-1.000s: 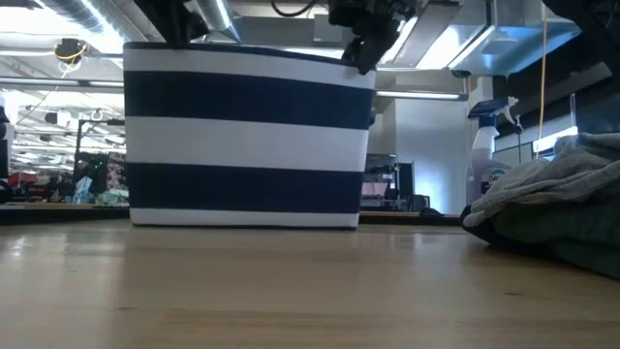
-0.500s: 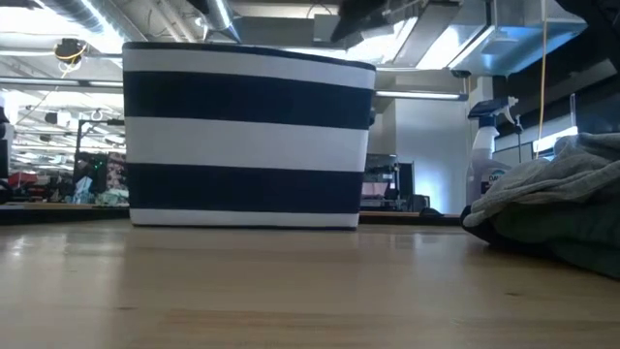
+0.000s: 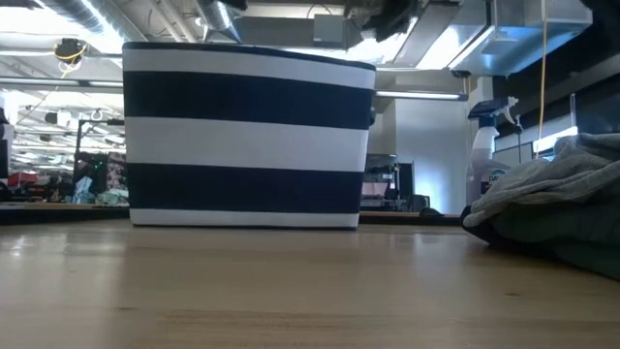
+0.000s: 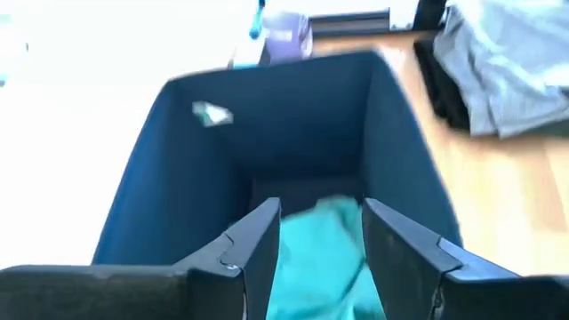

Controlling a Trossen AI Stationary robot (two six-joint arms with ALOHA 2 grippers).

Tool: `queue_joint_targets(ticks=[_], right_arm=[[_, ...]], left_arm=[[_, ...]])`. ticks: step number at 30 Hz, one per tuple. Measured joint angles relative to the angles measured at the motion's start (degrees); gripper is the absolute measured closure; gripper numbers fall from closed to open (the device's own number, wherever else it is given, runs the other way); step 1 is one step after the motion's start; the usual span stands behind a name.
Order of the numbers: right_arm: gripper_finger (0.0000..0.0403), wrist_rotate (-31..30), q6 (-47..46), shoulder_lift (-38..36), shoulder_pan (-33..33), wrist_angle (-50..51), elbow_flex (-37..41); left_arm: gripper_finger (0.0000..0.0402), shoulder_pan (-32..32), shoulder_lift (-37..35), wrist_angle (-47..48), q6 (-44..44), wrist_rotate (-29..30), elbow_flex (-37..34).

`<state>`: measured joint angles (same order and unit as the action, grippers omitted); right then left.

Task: Fold Laundry from Bin
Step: Move the stack of folded clothes to the center of the table

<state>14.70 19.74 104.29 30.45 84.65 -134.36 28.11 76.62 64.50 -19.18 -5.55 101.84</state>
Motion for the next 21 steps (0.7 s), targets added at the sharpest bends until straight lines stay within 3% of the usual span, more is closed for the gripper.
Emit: queue_joint_targets(ticks=[3, 6, 11, 21], right_arm=[[0.0277, 0.54, -1.69, -3.26, -0.87, 5.81, 0.07], [0.0295, 3.09, -4.86, -7.34, -3.36, 5.35, 2.25], [0.0296, 3.96, -10.11, -13.40, -8.93, 5.43, 8.45], [0.0272, 2.24, -27.94, -25.54, -25.34, 4.44, 39.39]], left_arm=[[0.0249, -2.01, 0.04, -3.63, 0.04, -1.87, 0.02], [0.0249, -5.76, 1.16, -5.52, 0.50, -3.29, 0.07], [0.0249, -14.17, 5.81, -5.54, 0.94, -2.42, 0.04], [0.0249, -26.62, 13.29, -6.00, 2.25, -2.42, -0.12]])
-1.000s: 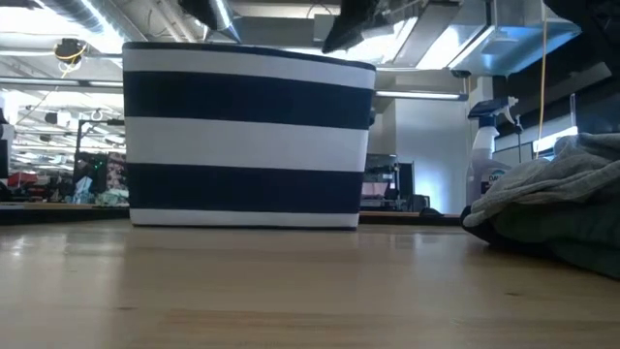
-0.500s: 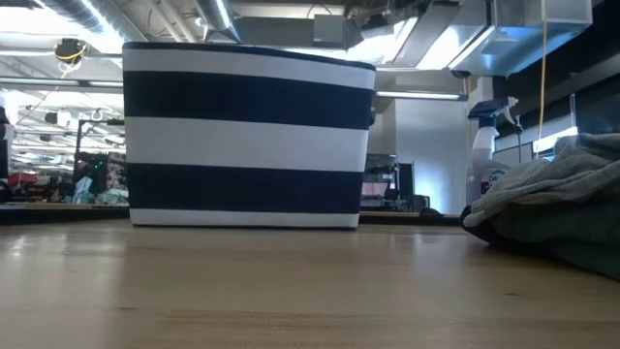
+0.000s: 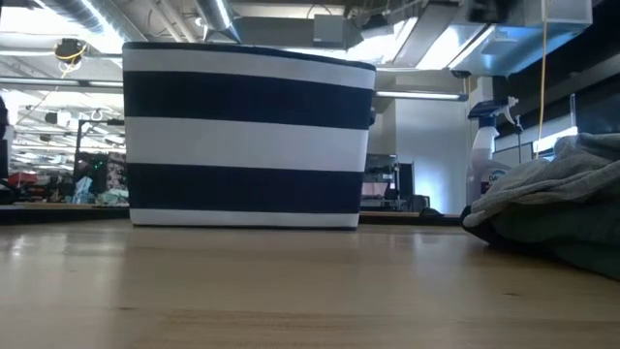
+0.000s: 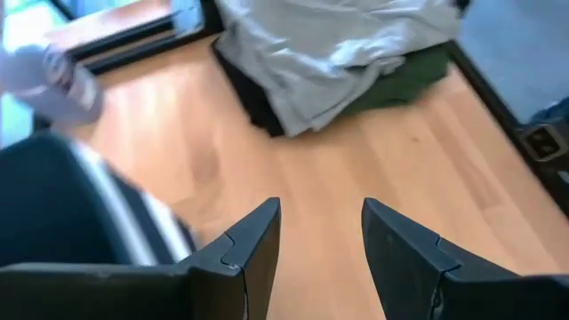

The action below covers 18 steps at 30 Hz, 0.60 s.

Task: Fold Laundry from Bin
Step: Move the stack of folded clothes to the center of the table

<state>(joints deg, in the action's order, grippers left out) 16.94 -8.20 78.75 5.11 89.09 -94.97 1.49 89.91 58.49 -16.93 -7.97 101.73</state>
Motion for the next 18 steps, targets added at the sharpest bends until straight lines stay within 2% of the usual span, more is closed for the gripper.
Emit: queue_joint_targets(ticks=[3, 6, 12, 18], right_arm=[[0.0271, -0.30, -8.55, -3.81, -6.36, -4.48, 9.64], [0.0271, 2.58, -17.88, -6.14, -12.05, -7.82, 16.85], [0.0271, 5.59, -28.80, -6.01, -24.33, -9.07, 24.09], [0.0271, 3.58, -33.47, -4.15, -34.50, -14.70, 33.53]], left_arm=[[0.0255, -2.87, -0.71, -1.71, 0.19, -0.17, -1.79], [0.0267, -5.72, -1.65, -4.70, 1.20, -0.29, -5.37], [0.0282, -11.51, -1.68, -11.66, 4.68, -0.44, -13.51], [0.0285, -13.31, -2.16, -13.63, 10.11, 7.05, -16.08]])
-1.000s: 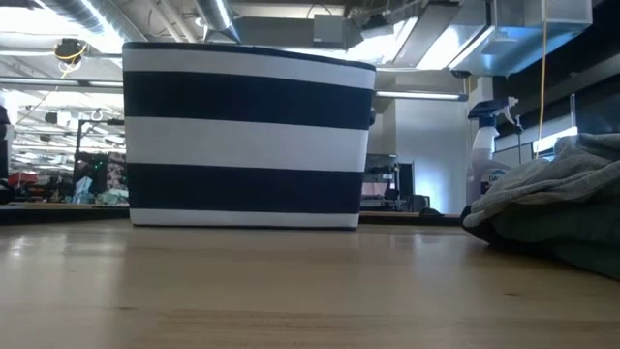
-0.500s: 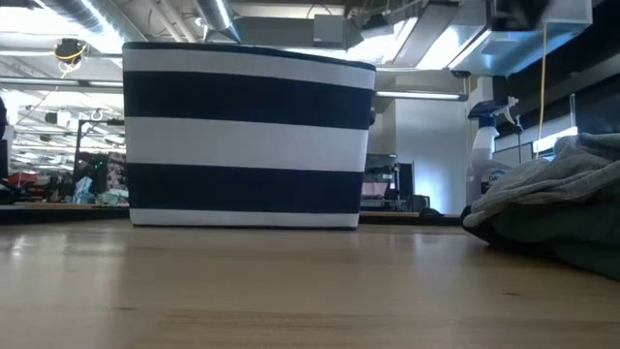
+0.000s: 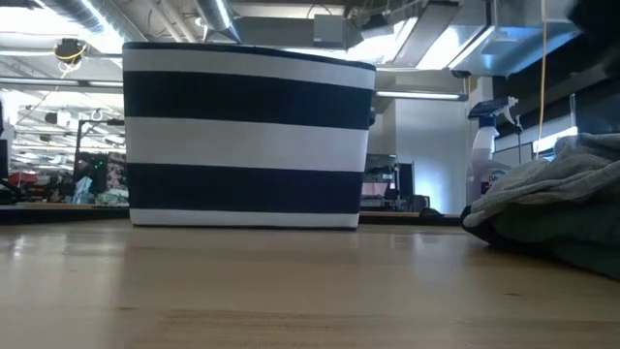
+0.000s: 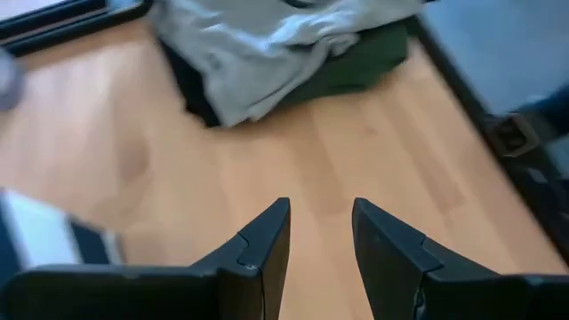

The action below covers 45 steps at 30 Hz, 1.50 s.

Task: Fold Laundry from Bin
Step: Move the stack of folded clothes to the center of the table

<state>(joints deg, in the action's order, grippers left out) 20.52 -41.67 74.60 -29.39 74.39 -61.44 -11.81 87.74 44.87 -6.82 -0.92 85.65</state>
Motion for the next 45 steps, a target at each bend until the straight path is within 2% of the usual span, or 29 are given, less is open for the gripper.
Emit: queue_joint_targets(ticks=[7, 11, 14, 19, 23, 27, 31, 36, 40, 45], right_arm=[[0.0271, 1.02, -9.02, 2.42, -2.51, -19.25, 17.82], [0.0271, 1.86, -10.44, 5.40, -1.26, -31.00, 23.92], [0.0271, 3.70, -9.02, 8.36, 2.00, -37.09, 25.00], [0.0272, 2.66, -0.48, 14.35, 10.00, -45.77, 20.55], [0.0272, -0.77, 6.92, 19.61, 15.74, -47.57, 13.65], [0.0272, -5.15, 14.57, 24.84, 20.64, -47.53, 4.85], [0.0272, -5.86, 21.16, 29.28, 23.39, -46.30, -5.03], [0.0272, -3.94, 26.58, 31.00, 23.85, -40.37, -14.08], [0.0271, -4.49, 27.14, 28.83, 23.34, -37.02, -17.88], [0.0271, -4.02, 22.60, 24.82, 22.23, -30.89, -18.50]], left_arm=[[0.0294, 0.18, -2.53, 3.99, 2.00, 11.66, -0.02], [0.0331, 1.35, -7.39, 7.41, 4.61, 14.37, -0.02], [0.0363, 2.45, -11.51, 9.96, 7.08, 15.00, -0.34], [0.0398, 3.93, -17.46, 12.31, 10.64, 15.83, -2.07], [0.0394, 3.94, -20.55, 14.40, 12.80, 17.95, -3.94], [0.0391, 3.94, -22.09, 16.60, 14.41, 17.60, -5.45], [0.0391, 3.45, -22.45, 17.28, 14.42, 14.12, -6.71], [0.0391, 2.51, -22.38, 16.51, 13.00, 8.11, -8.82], [0.0387, 1.31, -22.14, 13.74, 12.76, 2.58, -11.66], [0.0350, 1.27, -22.14, 1.24, 22.20, -3.32, -17.97]])
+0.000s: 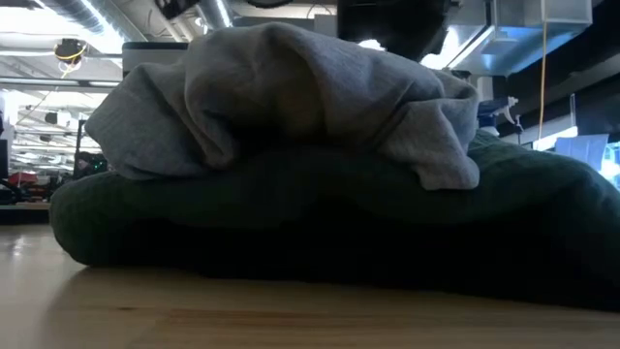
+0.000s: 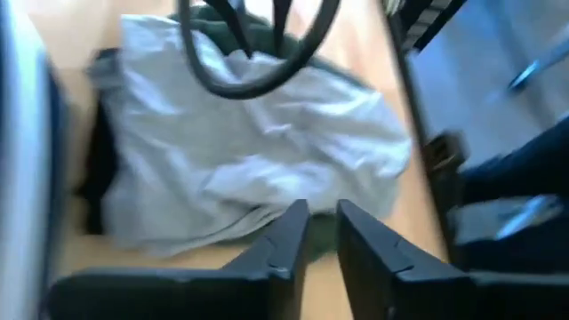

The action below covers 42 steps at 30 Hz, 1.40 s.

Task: Fold Laundry from Bin
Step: Move the stack of folded clothes to the center of the table, then put the folded gray shirt into the blue bin

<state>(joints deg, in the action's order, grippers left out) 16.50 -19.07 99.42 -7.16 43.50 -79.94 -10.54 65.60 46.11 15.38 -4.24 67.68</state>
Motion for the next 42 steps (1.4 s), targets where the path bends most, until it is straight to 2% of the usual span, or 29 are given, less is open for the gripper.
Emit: queue_joint_targets(ticks=[3, 9, 14, 18, 25, 31, 37, 42], right_arm=[[0.0271, 0.12, -3.11, -1.87, -1.75, 2.17, 0.56], [0.0271, 0.44, -11.10, -4.59, -6.42, 0.09, 5.62], [0.0271, 3.93, -21.27, -4.68, -8.73, -12.24, 11.06], [0.0271, 4.56, -28.20, -4.68, -9.81, -21.01, 15.19], [0.0268, 4.55, -30.21, -4.68, -8.74, -22.97, 19.47], [0.0214, 4.93, -30.53, -7.47, -5.58, -23.61, 19.85], [0.0158, -0.08, -30.27, -15.69, -3.00, -18.31, 19.80], [0.0142, -5.53, -30.84, -20.72, -2.84, -12.66, 19.80]], left_arm=[[0.0313, -0.35, 0.00, -8.79, 5.54, -1.58, -5.15], [0.0233, -1.67, 0.01, -25.09, 16.60, -1.71, -17.31], [0.0180, -2.03, 0.02, -38.58, 23.73, -1.67, -24.69], [0.0154, -2.02, 0.19, -39.35, 25.57, -0.79, -26.76], [0.0147, -2.67, 2.93, -39.42, 26.42, 0.12, -27.62], [0.0149, -4.32, 4.31, -39.21, 26.49, 0.12, -27.60], [0.0149, -5.05, 4.28, -39.45, 26.57, 0.71, -27.60], [0.0149, -5.00, 4.28, -39.60, 26.64, 2.35, -27.57]])
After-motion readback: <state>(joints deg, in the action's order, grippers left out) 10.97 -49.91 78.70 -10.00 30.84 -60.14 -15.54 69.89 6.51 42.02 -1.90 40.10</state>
